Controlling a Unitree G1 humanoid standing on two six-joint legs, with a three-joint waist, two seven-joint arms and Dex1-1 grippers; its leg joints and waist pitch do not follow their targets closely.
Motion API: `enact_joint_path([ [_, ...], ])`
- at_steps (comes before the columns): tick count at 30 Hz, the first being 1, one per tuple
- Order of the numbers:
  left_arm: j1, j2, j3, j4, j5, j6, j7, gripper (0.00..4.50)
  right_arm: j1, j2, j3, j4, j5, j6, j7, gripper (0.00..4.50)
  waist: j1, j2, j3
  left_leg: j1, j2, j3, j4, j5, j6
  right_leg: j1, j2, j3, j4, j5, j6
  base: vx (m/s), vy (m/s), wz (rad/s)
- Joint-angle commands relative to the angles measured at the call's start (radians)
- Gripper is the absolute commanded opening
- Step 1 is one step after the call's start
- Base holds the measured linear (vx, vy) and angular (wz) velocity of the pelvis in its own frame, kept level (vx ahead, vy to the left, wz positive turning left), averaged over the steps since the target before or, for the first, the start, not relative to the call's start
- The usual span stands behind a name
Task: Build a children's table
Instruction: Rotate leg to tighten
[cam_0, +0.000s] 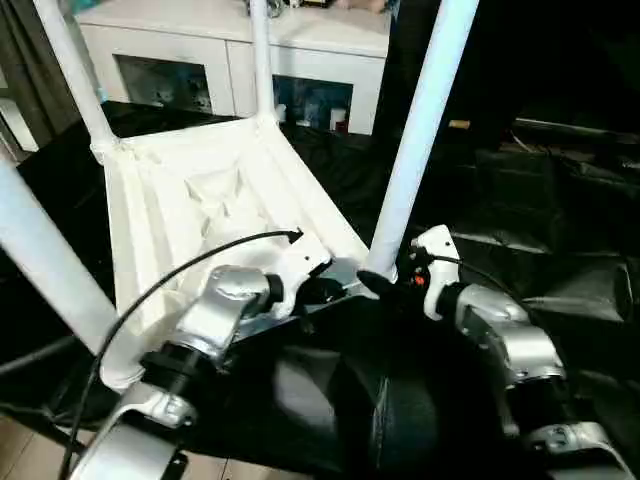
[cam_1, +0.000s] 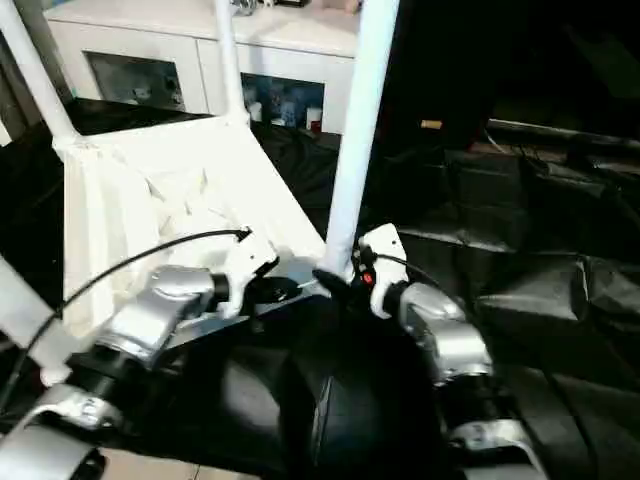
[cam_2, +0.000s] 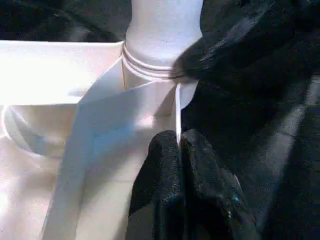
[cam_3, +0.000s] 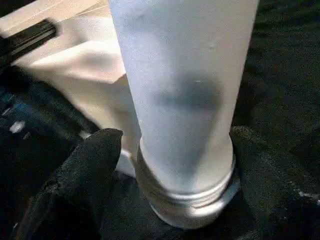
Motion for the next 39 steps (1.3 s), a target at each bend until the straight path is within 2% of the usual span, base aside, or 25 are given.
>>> enact_joint_path([
  [1, 0.017, 0.011, -0.056, -0.008, 0.007, 0.009, -0.058, 0.00, 0.018, 0.001, 0.100, -0.026, 0.022, 0.028, 0.142, 3.66, 0.006, -0.006, -0.051, 0.005, 0.014, -0.005, -0.058, -0.216, 0.052, 0.042, -0.027, 0.016, -0.071, -0.101, -0.227, 0.000, 0.000, 0.00],
  [4, 0.044, 0.080, -0.086, -0.070, -0.021, 0.021, -0.185, 0.00, 0.014, -0.062, 0.096, -0.049, 0.033, 0.033, 0.230, 3.66, 0.006, -0.004, -0.049, 0.007, 0.016, -0.003, -0.057, -0.215, 0.060, 0.041, -0.026, 0.016, -0.068, -0.092, -0.245, 0.000, 0.000, 0.00],
  [7, 0.054, 0.111, -0.091, -0.093, -0.025, 0.030, -0.225, 0.00, 0.013, -0.092, 0.094, -0.066, 0.052, 0.038, 0.286, 3.66, 0.004, -0.005, -0.047, 0.010, 0.017, -0.002, -0.060, -0.235, 0.050, 0.039, -0.025, 0.016, -0.070, -0.116, -0.251, 0.000, 0.000, 0.00],
  [10, 0.058, 0.123, -0.092, -0.100, -0.026, 0.036, -0.238, 0.00, 0.012, -0.099, 0.094, -0.069, 0.056, 0.043, 0.302, 3.40, 0.009, -0.006, -0.046, 0.012, 0.018, -0.002, -0.061, -0.246, 0.038, 0.037, -0.027, 0.018, -0.072, -0.146, -0.246, 0.000, 0.000, 0.00],
  [13, 0.061, 0.130, -0.092, -0.107, -0.027, 0.037, -0.245, 0.00, 0.010, -0.102, 0.097, -0.068, 0.061, 0.047, 0.320, 3.21, 0.013, -0.007, -0.047, 0.013, 0.018, -0.001, -0.060, -0.234, 0.034, 0.038, -0.026, 0.018, -0.070, -0.135, -0.244, 0.000, 0.000, 0.00],
  [18, 0.067, 0.137, -0.094, -0.125, -0.034, 0.051, -0.252, 0.00, 0.012, -0.103, 0.108, -0.075, 0.067, 0.060, 0.344, 2.88, 0.016, -0.011, -0.050, 0.010, 0.016, 0.000, -0.056, -0.195, 0.047, 0.041, -0.025, 0.017, -0.063, -0.083, -0.252, 0.000, 0.000, 0.00],
  [19, 0.068, 0.138, -0.093, -0.129, -0.035, 0.054, -0.252, 0.00, 0.014, -0.103, 0.111, -0.079, 0.069, 0.064, 0.350, 2.68, 0.016, -0.010, -0.050, 0.010, 0.016, 0.000, -0.056, -0.193, 0.049, 0.041, -0.026, 0.017, -0.064, -0.085, -0.253, 0.000, 0.000, 0.00],
  [24, 0.068, 0.131, -0.085, -0.125, -0.032, 0.053, -0.232, 0.00, 0.019, -0.096, 0.105, -0.069, 0.060, 0.047, 0.332, 2.59, 0.016, -0.010, -0.049, 0.011, 0.016, 0.000, -0.057, -0.203, 0.043, 0.041, -0.027, 0.017, -0.066, -0.109, -0.248, 0.000, 0.000, 0.00],
  [27, 0.060, 0.105, -0.070, -0.107, -0.024, 0.053, -0.178, 0.00, 0.020, -0.077, 0.092, -0.041, 0.038, 0.027, 0.267, 2.58, 0.015, -0.011, -0.048, 0.012, 0.016, 0.000, -0.057, -0.212, 0.037, 0.039, -0.026, 0.017, -0.068, -0.120, -0.244, 0.000, 0.000, 0.00],
  [28, 0.037, 0.059, -0.046, -0.063, -0.011, 0.052, -0.081, 0.00, 0.014, -0.036, 0.072, 0.005, 0.011, 0.010, 0.153, 2.57, 0.013, -0.011, -0.044, 0.010, 0.016, -0.001, -0.060, -0.235, 0.027, 0.037, -0.027, 0.018, -0.072, -0.165, -0.235, 0.000, 0.000, 0.00],
  [30, 0.029, 0.041, -0.039, -0.047, -0.006, 0.050, -0.047, 0.00, 0.011, -0.020, 0.063, 0.023, 0.003, 0.010, 0.107, 2.56, 0.012, -0.010, -0.040, 0.014, 0.015, -0.001, -0.062, -0.275, 0.010, 0.031, -0.028, 0.018, -0.081, -0.236, -0.221, 0.000, 0.000, 0.00],
  [31, 0.014, 0.010, -0.032, -0.022, 0.001, 0.053, 0.009, 0.00, 0.009, 0.012, 0.052, 0.051, -0.009, 0.006, 0.031, 2.56, 0.011, -0.011, -0.041, 0.014, 0.015, -0.006, -0.065, -0.307, -0.005, 0.033, -0.031, 0.017, -0.085, -0.306, -0.199, 0.000, 0.000, 0.00],
  [32, 0.009, -0.007, -0.029, -0.015, 0.003, 0.057, 0.032, 0.00, 0.008, 0.028, 0.048, 0.061, -0.010, 0.009, 0.004, 2.56, 0.008, -0.011, -0.040, 0.014, 0.014, -0.007, -0.066, -0.321, -0.013, 0.028, -0.029, 0.018, -0.089, -0.340, -0.179, 0.000, 0.000, 0.00],
  [36, -0.015, -0.096, -0.020, 0.023, 0.009, 0.067, 0.137, 0.00, 0.003, 0.132, 0.030, 0.091, -0.006, 0.030, -0.135, 2.56, 0.004, -0.011, -0.038, 0.017, 0.013, -0.012, -0.069, -0.366, -0.023, 0.022, -0.030, 0.017, -0.098, -0.404, -0.149, 0.000, 0.000, 0.00],
  [37, -0.022, -0.118, -0.020, 0.031, 0.011, 0.067, 0.159, 0.00, -0.001, 0.157, 0.031, 0.099, -0.016, 0.031, -0.176, 2.56, -0.001, -0.006, -0.038, 0.014, 0.011, -0.013, -0.070, -0.384, -0.028, 0.020, -0.028, 0.016, -0.101, -0.415, -0.137, 0.000, 0.000, 0.00],
  [39, -0.034, -0.152, -0.024, 0.044, 0.018, 0.061, 0.190, 0.00, -0.010, 0.203, 0.037, 0.117, -0.036, 0.030, -0.244, 2.56, -0.005, -0.007, -0.039, 0.015, 0.009, -0.014, -0.070, -0.392, -0.030, 0.017, -0.028, 0.016, -0.103, -0.435, -0.126, 0.000, 0.000, 0.00],
])
